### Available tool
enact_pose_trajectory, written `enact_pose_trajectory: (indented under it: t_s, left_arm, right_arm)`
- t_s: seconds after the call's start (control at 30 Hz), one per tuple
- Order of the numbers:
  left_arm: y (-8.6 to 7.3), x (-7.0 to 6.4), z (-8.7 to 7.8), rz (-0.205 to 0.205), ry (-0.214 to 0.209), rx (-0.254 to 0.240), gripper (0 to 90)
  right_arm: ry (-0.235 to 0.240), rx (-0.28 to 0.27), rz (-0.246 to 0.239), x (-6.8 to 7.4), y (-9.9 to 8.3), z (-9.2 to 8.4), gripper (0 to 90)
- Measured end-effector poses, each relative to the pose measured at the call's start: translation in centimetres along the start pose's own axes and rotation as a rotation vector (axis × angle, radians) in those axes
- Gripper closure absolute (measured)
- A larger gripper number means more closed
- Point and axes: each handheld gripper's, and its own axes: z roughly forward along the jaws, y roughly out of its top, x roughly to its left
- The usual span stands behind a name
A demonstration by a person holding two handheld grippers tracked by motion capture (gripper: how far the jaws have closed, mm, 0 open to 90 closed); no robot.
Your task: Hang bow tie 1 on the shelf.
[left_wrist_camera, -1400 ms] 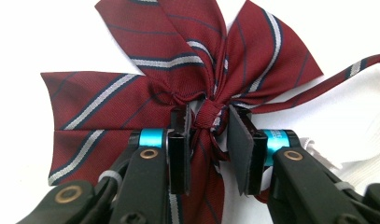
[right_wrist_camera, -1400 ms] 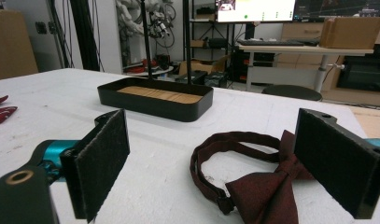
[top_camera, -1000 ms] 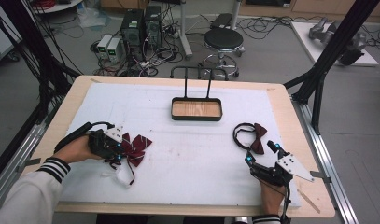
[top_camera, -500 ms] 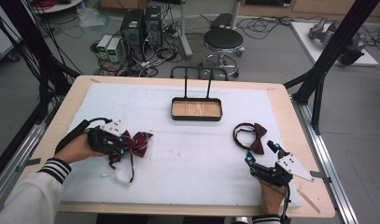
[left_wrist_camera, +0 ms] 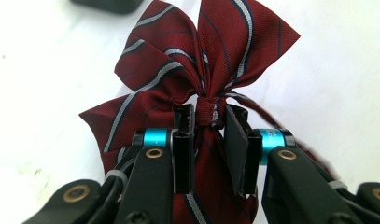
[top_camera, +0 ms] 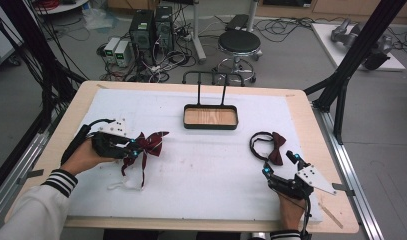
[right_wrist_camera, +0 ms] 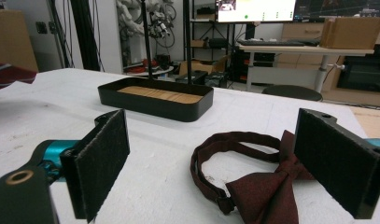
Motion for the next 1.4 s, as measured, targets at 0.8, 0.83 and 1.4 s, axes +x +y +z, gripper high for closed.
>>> enact_pose_trajectory:
  t_s: [0.8,0.83,1.4]
  left_arm:
    - [3.2,-0.5,-0.1,-0.066,0.153,-0.281,73.4]
    - [3.3,-0.5,0.0,-0.067,0.154,-0.282,73.4]
    - [6.8,0.2,0.0,-0.104,0.244,-0.356,73.4]
  right_arm:
    - [0.000,-0.004,0.005,0.0,0.0,-0.1,10.2]
    - [0.001,-0.006,0.002,0.0,0.0,-0.1,10.2]
    - [0.002,-0.006,0.008,0.0,0.0,-0.1,10.2]
